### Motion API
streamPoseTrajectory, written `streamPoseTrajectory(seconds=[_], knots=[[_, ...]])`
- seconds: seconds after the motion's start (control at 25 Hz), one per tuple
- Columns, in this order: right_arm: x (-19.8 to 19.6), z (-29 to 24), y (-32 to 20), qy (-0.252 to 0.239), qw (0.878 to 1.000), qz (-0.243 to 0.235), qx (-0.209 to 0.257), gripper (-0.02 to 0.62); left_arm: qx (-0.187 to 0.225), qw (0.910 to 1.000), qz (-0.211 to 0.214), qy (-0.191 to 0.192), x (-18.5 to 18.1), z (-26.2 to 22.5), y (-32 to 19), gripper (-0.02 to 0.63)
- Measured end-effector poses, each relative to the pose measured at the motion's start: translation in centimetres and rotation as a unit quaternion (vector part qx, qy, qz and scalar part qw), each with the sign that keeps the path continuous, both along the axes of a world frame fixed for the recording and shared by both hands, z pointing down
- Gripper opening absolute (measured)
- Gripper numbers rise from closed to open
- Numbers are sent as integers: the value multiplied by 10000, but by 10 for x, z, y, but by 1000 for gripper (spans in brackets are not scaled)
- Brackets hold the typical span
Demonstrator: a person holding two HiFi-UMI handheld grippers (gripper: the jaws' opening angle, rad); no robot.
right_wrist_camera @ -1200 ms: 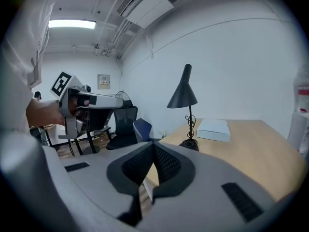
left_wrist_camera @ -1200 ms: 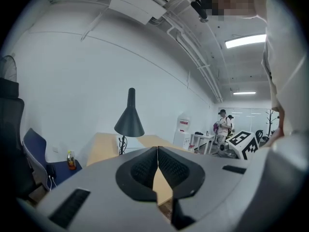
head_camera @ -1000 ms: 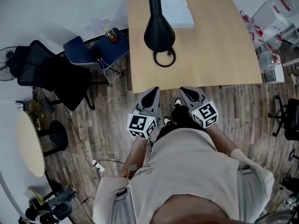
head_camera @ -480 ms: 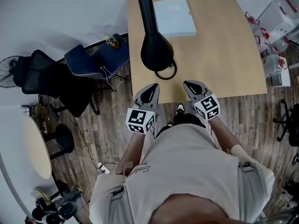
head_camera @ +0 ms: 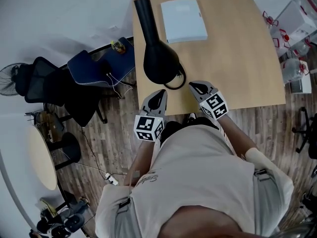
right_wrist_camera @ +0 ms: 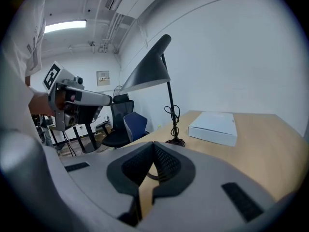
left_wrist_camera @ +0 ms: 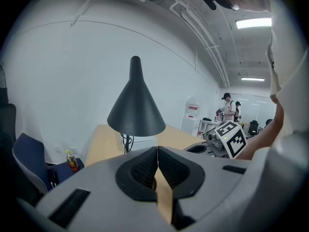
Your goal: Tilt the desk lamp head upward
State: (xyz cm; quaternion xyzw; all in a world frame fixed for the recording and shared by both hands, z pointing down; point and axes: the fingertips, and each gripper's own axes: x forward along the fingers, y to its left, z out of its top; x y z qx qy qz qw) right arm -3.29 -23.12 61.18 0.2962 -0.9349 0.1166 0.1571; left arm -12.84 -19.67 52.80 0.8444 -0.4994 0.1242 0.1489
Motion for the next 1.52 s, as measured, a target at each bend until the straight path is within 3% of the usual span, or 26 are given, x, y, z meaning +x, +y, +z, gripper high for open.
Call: streamPoseTrajectory(seconds=[0.32,0.68,1.04,1.28,1.52], knots=[[-15,66,-11,530,9969,-342,-466,-5,-179,9997,-157,-43,-7,13,-15,15],[-34,130,-31,1072,9888,-427,-942,-5,-314,9985,-387,232,-14,24,-35,15],[-43,156,-41,1552,9752,-522,-1488,-5,-338,9983,-401,255,-18,26,-46,15],[-44,164,-41,1438,9734,-514,-1708,-5,-331,9985,-327,281,-17,27,-50,15],[-44,163,-41,1205,9712,-467,-2002,-5,-248,9976,-323,559,-16,18,-48,15]])
